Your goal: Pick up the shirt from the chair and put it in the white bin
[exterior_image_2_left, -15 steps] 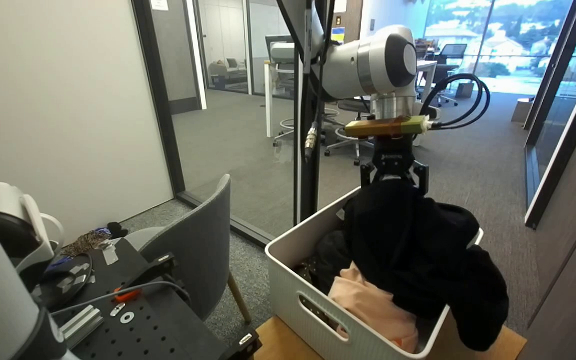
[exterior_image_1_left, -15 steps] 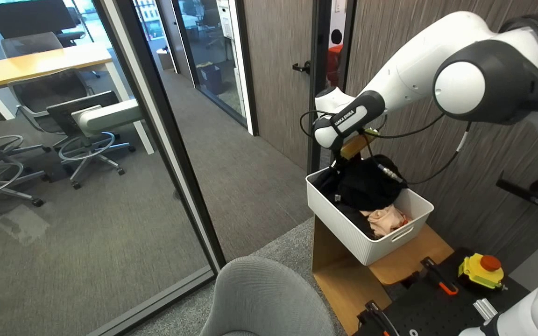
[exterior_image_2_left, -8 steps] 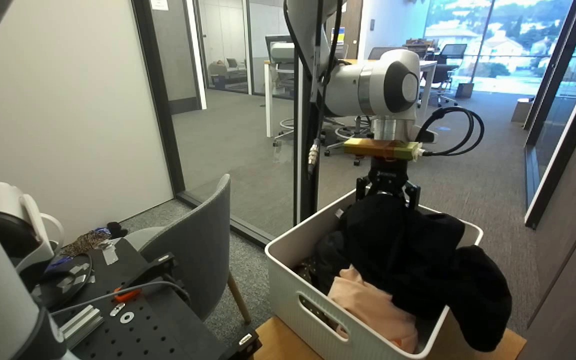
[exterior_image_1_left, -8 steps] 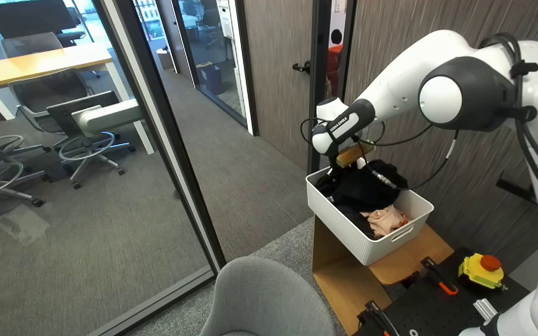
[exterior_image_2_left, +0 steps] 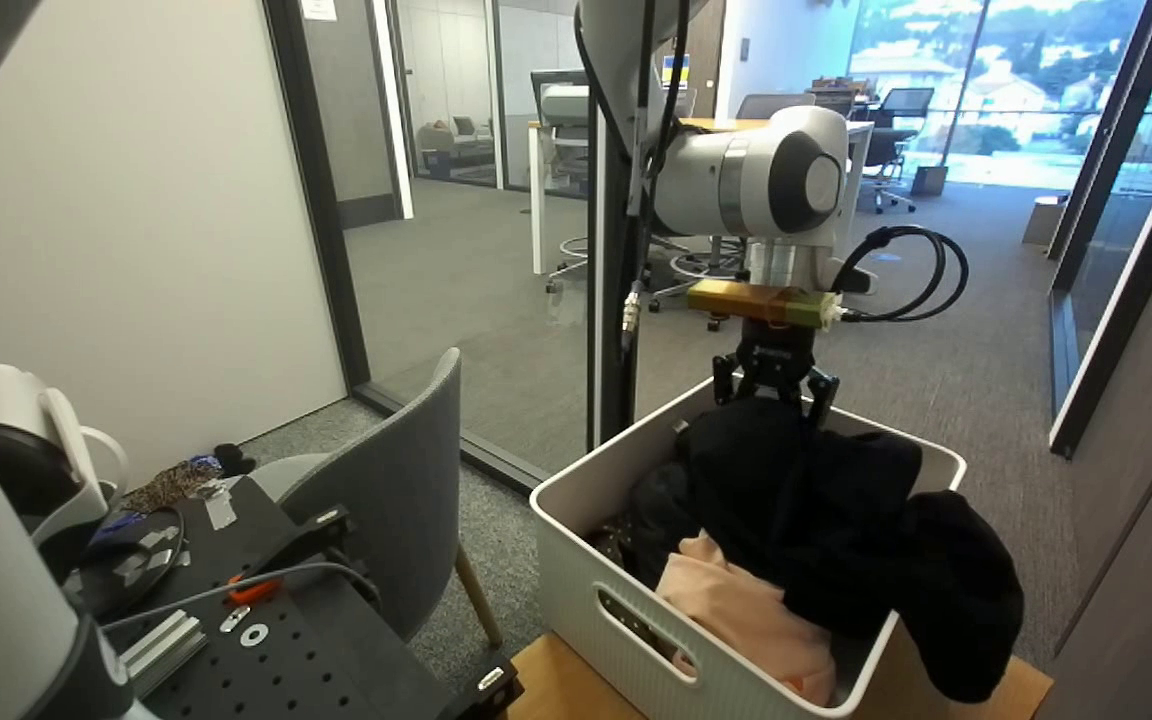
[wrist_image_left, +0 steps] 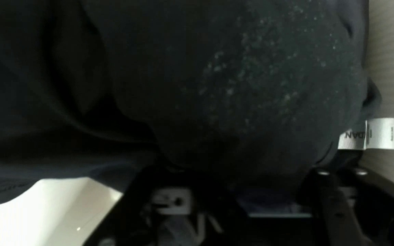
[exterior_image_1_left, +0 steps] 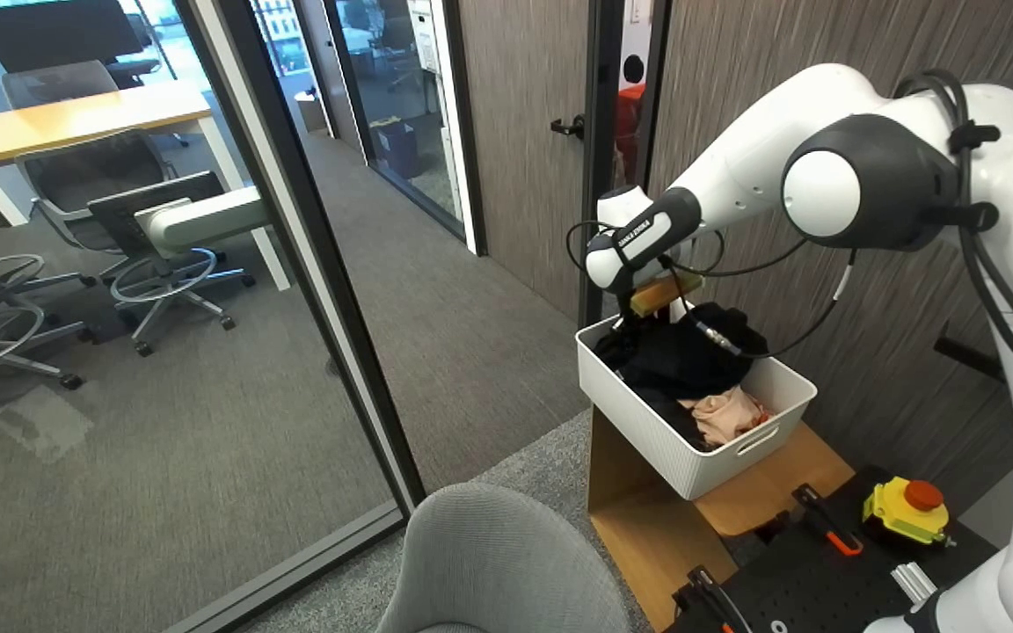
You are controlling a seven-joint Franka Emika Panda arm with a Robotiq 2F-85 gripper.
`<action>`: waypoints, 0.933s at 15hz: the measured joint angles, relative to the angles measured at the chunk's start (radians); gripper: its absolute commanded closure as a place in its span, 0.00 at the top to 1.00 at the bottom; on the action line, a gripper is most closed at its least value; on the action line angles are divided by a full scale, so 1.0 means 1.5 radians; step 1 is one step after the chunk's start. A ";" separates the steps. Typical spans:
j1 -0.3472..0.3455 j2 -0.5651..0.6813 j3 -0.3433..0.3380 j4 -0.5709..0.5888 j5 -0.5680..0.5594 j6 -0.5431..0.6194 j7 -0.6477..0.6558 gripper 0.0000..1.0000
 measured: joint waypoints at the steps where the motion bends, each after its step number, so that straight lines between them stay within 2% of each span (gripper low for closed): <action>1: 0.000 -0.002 0.001 0.000 0.006 -0.005 -0.003 0.70; 5: 0.000 -0.031 0.004 -0.010 0.020 -0.021 -0.019 0.98; 8: 0.000 -0.103 0.008 -0.052 0.022 -0.042 -0.022 1.00; 14: 0.009 -0.313 0.018 -0.181 0.022 -0.128 -0.024 1.00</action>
